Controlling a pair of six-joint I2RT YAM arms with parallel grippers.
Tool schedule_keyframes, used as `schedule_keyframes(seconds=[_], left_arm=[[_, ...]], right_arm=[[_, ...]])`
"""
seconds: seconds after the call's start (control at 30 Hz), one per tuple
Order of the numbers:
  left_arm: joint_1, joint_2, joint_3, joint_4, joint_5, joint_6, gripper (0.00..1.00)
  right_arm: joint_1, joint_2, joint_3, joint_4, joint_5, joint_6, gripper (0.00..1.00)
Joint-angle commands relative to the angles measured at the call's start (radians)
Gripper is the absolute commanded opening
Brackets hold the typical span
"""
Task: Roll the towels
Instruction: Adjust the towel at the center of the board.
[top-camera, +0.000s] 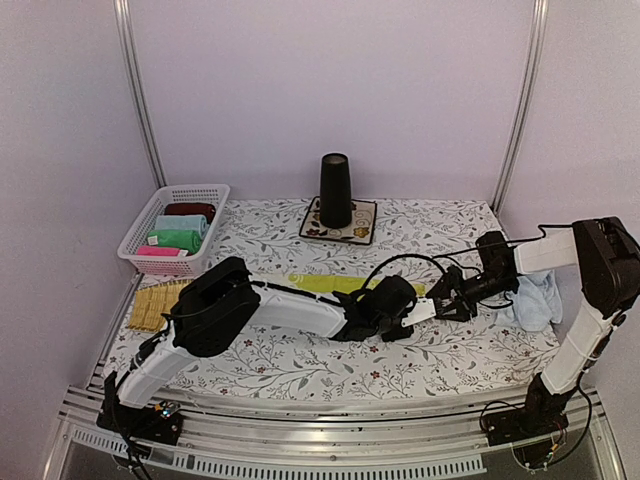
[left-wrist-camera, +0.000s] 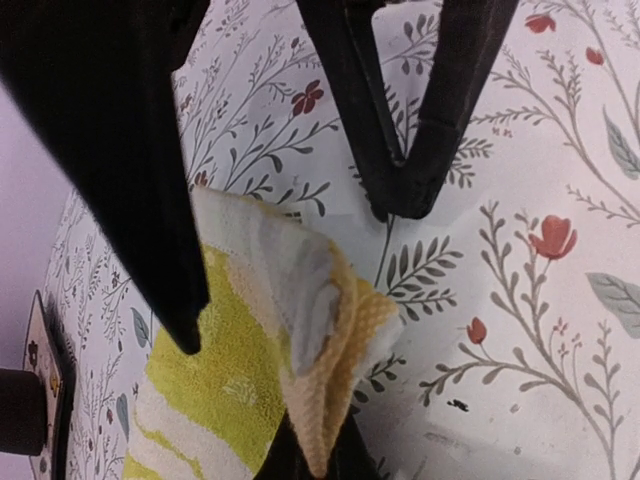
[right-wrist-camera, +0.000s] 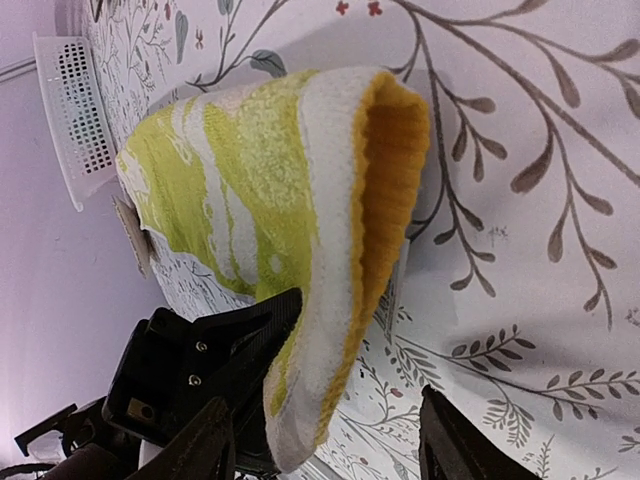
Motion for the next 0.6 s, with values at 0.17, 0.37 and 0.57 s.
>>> schedule_keyframes(seconds=[0.17, 0.37, 0.57], left_arm=[[-0.004, 0.017, 0.017, -0.036, 0.03, -0.024, 0.01], [-0.003, 0.009, 0.01, -0.038, 0.035, -0.025, 0.01], [-0.002, 0.005, 0.006, -0.041, 0.04, -0.024, 0.0]], right_arm=[[-0.003, 0.055, -0.035, 0.136, -0.016, 0.068, 0.64], [-0.005, 0.11, -0.033, 0.23, -0.036, 0.112, 0.64], [-0.005, 0.168, -0.012, 0.261, -0.035, 0.113, 0.59]])
